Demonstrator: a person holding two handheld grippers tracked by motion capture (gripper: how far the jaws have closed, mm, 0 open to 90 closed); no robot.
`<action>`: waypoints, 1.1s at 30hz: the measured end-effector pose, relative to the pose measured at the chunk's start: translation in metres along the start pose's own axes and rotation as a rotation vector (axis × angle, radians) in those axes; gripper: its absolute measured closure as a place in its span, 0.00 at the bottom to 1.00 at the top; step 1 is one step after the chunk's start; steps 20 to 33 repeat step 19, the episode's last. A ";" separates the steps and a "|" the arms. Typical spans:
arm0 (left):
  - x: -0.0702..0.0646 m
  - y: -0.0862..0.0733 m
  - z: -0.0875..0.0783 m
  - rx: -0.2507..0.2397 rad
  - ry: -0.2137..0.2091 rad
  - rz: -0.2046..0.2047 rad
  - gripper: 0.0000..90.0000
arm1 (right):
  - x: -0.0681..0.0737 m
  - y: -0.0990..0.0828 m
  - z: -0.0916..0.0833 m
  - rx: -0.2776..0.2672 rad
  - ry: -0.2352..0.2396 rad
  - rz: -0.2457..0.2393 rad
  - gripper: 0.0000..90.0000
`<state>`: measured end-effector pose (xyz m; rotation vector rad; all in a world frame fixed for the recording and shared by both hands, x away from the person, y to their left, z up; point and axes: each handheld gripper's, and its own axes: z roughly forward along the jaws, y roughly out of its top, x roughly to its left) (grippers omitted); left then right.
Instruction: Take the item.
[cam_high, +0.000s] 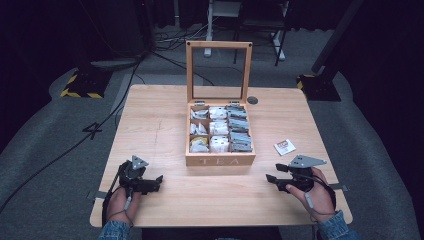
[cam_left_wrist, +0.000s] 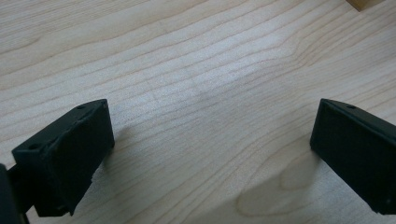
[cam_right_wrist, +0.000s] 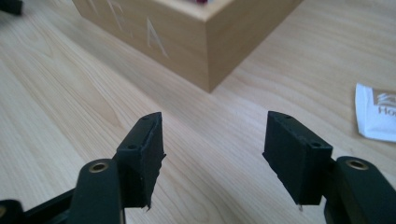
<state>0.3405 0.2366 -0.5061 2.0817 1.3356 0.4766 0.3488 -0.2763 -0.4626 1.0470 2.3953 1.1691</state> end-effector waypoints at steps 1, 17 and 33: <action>0.000 0.000 0.000 0.000 0.000 0.001 0.00 | 0.000 -0.003 0.004 0.018 -0.003 -0.009 0.42; 0.000 0.000 0.000 0.000 0.000 0.000 0.00 | 0.001 -0.025 0.036 0.057 -0.024 -0.071 0.17; 0.000 0.000 0.000 0.000 0.000 0.000 0.00 | 0.001 -0.024 0.037 0.061 -0.022 -0.075 0.15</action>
